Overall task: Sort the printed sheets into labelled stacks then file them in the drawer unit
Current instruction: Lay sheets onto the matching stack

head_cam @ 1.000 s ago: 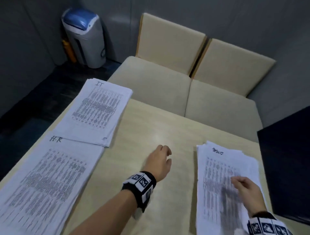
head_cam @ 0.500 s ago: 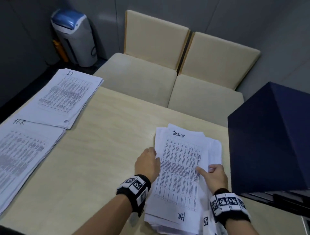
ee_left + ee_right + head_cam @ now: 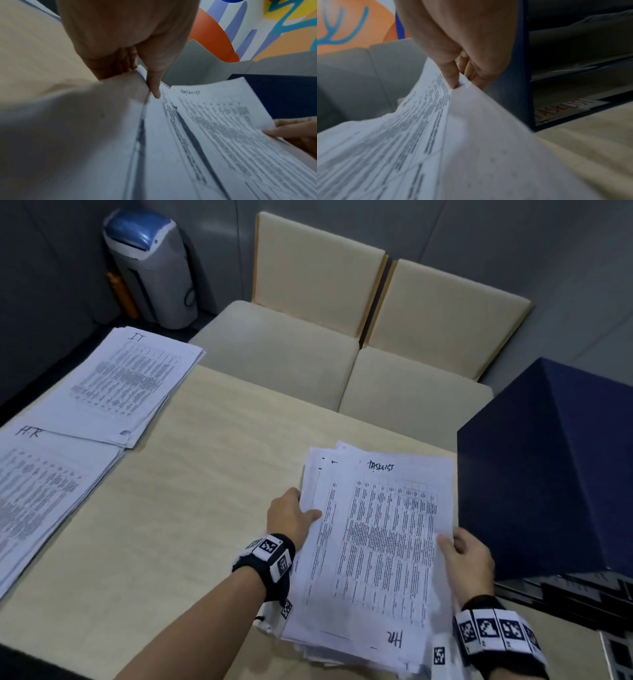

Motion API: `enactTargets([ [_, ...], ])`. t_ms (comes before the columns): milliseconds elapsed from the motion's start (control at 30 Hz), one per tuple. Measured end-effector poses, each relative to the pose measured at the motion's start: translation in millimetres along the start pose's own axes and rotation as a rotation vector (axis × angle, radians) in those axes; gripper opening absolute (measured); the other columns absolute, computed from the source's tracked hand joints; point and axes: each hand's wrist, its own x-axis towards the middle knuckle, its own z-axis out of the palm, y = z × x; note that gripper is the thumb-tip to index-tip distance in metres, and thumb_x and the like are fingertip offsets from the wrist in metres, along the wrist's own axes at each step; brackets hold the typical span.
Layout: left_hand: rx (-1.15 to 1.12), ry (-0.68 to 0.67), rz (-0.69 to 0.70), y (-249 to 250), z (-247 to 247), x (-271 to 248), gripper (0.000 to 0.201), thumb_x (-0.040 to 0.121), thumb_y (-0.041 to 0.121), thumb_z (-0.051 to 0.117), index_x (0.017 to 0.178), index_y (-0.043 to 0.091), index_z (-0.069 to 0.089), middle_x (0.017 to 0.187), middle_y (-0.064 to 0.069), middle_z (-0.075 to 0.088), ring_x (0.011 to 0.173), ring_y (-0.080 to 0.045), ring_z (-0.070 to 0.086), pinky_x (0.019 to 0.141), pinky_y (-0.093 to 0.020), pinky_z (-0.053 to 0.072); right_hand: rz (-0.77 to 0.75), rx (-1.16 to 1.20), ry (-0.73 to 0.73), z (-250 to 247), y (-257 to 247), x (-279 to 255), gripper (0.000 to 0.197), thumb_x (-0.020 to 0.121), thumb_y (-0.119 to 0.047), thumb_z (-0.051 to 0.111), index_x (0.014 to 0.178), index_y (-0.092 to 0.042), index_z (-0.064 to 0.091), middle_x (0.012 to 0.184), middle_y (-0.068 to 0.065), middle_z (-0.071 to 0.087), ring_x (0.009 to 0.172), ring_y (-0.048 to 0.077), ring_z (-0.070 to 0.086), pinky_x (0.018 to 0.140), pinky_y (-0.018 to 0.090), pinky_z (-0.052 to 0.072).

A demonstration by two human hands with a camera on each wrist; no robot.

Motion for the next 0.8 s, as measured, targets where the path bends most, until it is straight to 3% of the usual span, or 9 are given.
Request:
enactTargets([
  [67,0.076,-0.011,0.031,3,-4,6,0.029,0.089,0.025,0.072,0.077,0.009,0.051,0.073,0.0,0.054,0.062,-0.015,0.049,0.053,-0.027,0.039,-0.012,0.145,-0.032,-6,0,-1,0.015,0.095,-0.009,0.064,0.107,-0.015,0.07,0.102,0.004,0.076,0.094,0.022,0.072,0.088,0.045,0.058],
  [133,0.157,-0.031,0.058,5,-7,14,0.039,0.093,0.022,0.066,0.066,0.012,0.039,0.064,0.0,0.042,0.055,-0.015,0.038,0.05,-0.028,0.03,0.056,0.305,-0.1,-10,-6,-7,0.027,0.089,0.01,0.063,0.104,-0.011,0.071,0.097,0.005,0.078,0.089,0.021,0.073,0.084,0.04,0.057],
  [233,0.232,-0.083,0.095,7,-12,23,0.04,0.099,0.019,0.055,0.063,0.012,0.04,0.067,-0.005,0.051,0.063,-0.026,0.05,0.059,-0.029,0.042,0.253,0.501,-0.173,-10,-10,-14,0.022,0.081,0.02,0.058,0.091,0.005,0.071,0.091,0.021,0.075,0.089,0.034,0.07,0.084,0.041,0.053],
  [333,0.336,-0.03,0.149,7,-16,18,0.032,0.097,0.04,0.054,0.083,0.012,0.049,0.086,-0.007,0.062,0.077,-0.03,0.06,0.069,-0.037,0.052,0.382,0.587,-0.173,-9,-8,-17,0.02,0.08,0.023,0.054,0.092,0.014,0.067,0.088,0.024,0.072,0.085,0.035,0.066,0.074,0.037,0.05],
  [400,0.446,0.073,0.18,6,-16,9,0.05,0.087,0.06,0.061,0.102,0.014,0.046,0.098,0.0,0.055,0.086,-0.024,0.057,0.068,-0.035,0.049,0.424,0.578,-0.167,-9,-11,-20,0.02,0.082,0.022,0.052,0.089,0.01,0.065,0.081,0.021,0.067,0.076,0.032,0.063,0.064,0.033,0.05],
  [467,0.54,0.099,0.225,7,-12,1,0.059,0.085,0.066,0.06,0.11,0.013,0.047,0.104,0.0,0.052,0.092,-0.02,0.055,0.068,-0.033,0.046,0.44,0.568,-0.151,-6,-10,-19,0.021,0.081,0.021,0.05,0.089,0.007,0.064,0.079,0.02,0.065,0.072,0.032,0.061,0.062,0.034,0.049],
  [633,0.59,-0.042,0.1,12,-1,-4,0.067,0.085,0.059,0.066,0.122,0.008,0.046,0.121,-0.007,0.051,0.109,-0.024,0.057,0.082,-0.034,0.049,0.462,0.564,-0.103,4,-16,-23,0.02,0.082,0.017,0.054,0.096,0.008,0.065,0.082,0.024,0.067,0.069,0.031,0.062,0.063,0.035,0.047],
  [800,0.47,-0.121,0.022,14,3,-5,0.048,0.087,0.043,0.068,0.115,0.008,0.05,0.115,-0.009,0.056,0.104,-0.027,0.059,0.082,-0.033,0.049,0.447,0.701,-0.121,10,-32,-34,0.021,0.086,0.018,0.047,0.09,0.004,0.062,0.076,0.016,0.066,0.067,0.028,0.062,0.052,0.027,0.053],
])
